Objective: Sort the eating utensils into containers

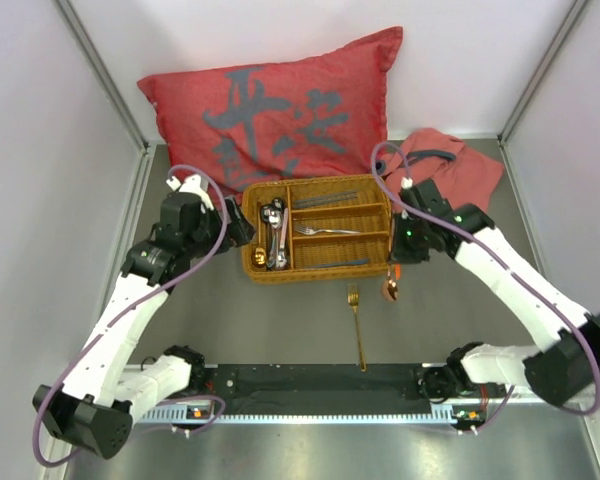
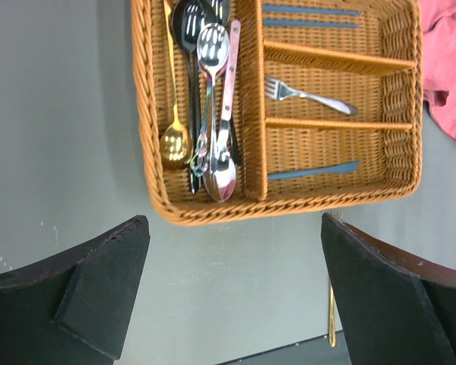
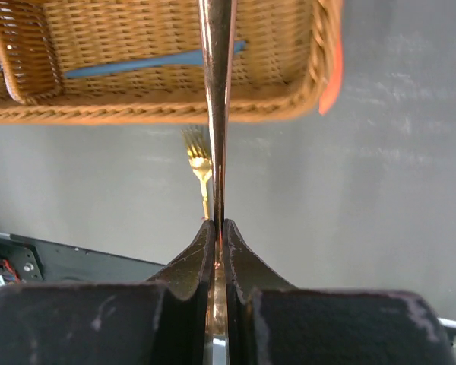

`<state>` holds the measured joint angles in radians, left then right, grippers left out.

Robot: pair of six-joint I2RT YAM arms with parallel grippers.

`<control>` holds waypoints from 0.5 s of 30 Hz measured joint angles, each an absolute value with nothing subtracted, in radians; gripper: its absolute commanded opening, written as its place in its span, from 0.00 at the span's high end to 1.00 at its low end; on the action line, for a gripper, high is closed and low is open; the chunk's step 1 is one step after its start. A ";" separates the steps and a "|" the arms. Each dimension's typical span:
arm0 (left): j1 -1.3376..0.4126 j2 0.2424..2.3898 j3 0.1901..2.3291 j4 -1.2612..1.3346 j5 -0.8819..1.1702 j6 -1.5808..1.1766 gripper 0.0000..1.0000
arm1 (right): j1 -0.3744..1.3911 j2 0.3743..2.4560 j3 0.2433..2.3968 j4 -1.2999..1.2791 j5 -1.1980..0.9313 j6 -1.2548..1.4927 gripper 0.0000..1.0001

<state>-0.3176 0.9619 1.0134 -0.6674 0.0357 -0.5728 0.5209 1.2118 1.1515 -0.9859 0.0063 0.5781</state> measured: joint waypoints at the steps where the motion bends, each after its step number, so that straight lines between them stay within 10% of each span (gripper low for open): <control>1: -0.318 0.971 1.022 -0.667 0.036 -0.573 0.02 | 0.524 1.244 1.178 -0.984 0.003 0.574 1.00; 15: -0.317 1.104 1.217 -0.672 0.024 -0.548 0.02 | 0.671 1.893 1.881 -0.936 -0.097 0.524 1.00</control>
<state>-0.3168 1.1038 1.2171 -0.6716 0.0242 -0.5484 0.6708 1.8931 1.8809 -0.9356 -0.0967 0.5243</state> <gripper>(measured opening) 0.983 0.014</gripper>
